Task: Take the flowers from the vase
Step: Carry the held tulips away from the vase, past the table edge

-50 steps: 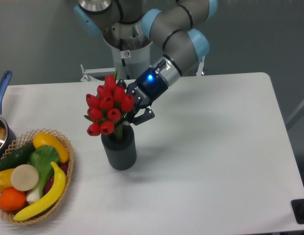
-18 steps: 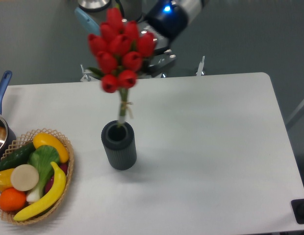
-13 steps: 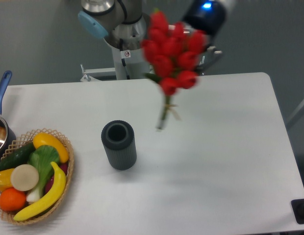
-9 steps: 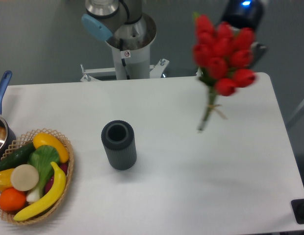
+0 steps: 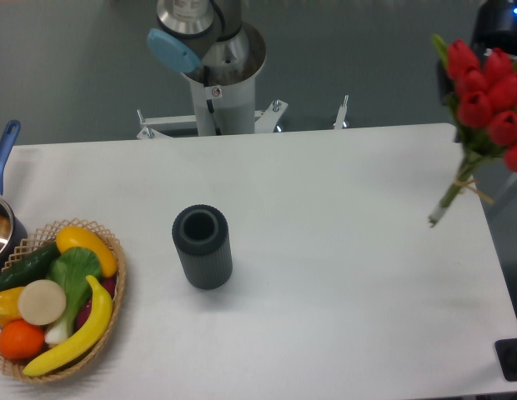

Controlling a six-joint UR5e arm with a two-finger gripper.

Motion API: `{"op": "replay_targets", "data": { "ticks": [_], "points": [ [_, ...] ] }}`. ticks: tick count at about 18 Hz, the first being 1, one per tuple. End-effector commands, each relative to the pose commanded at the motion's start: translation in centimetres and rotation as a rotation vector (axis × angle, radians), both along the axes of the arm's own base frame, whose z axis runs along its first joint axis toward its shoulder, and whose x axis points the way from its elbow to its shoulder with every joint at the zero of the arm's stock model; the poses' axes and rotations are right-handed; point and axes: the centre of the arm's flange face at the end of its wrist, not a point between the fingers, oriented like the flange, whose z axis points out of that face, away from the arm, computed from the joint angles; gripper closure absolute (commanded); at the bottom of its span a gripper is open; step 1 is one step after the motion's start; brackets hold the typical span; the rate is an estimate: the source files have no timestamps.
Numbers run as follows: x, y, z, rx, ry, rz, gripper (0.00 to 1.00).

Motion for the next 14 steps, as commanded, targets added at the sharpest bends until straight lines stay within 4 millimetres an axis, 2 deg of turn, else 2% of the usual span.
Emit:
{"op": "replay_targets", "data": {
  "ticks": [4, 14],
  "points": [
    [-1.0, -0.2, -2.1, -0.009, 0.025, -0.017, 0.49],
    [-1.0, 0.0, -3.1, -0.03, 0.017, -0.016, 0.49]
  ]
}}
